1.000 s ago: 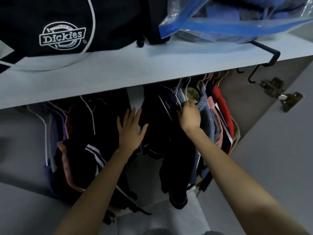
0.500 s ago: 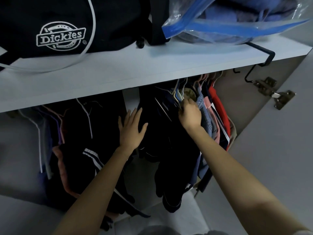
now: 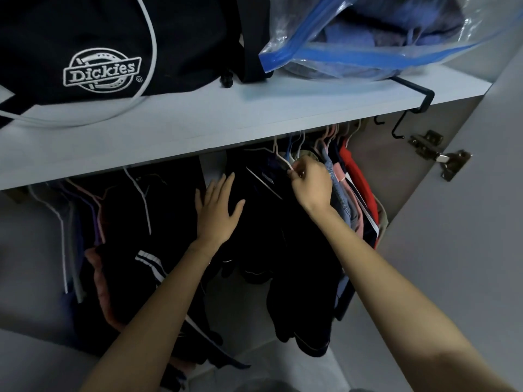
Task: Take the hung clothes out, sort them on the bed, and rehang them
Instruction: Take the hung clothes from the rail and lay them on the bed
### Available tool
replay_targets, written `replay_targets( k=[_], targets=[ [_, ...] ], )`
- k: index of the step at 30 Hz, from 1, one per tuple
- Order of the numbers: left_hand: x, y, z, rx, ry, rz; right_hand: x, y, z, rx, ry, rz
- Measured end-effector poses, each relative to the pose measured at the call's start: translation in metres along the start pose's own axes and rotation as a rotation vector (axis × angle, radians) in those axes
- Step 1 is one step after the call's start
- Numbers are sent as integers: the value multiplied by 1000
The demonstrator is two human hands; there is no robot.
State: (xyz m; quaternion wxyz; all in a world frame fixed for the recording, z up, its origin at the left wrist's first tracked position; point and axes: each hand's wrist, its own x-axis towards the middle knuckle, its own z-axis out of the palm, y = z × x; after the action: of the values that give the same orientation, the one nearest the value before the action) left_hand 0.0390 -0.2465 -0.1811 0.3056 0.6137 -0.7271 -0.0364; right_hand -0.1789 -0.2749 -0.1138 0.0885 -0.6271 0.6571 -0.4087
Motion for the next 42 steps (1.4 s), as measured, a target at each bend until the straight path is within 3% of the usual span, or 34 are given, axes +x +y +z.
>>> replay_targets(
  k=[16,25,31,42],
  targets=[
    [21,25,45,-46,-102,102,-75,35,-63,83,-157,58],
    [26,47,91,-79,-168,333,-148,70,-110,22,52,189],
    [23,99,107,-202,-336,489,-198,98,-152,-8,166,286],
    [-93,198,127,-341,-361,725,-326,119,-213,-64,295,455]
  ],
)
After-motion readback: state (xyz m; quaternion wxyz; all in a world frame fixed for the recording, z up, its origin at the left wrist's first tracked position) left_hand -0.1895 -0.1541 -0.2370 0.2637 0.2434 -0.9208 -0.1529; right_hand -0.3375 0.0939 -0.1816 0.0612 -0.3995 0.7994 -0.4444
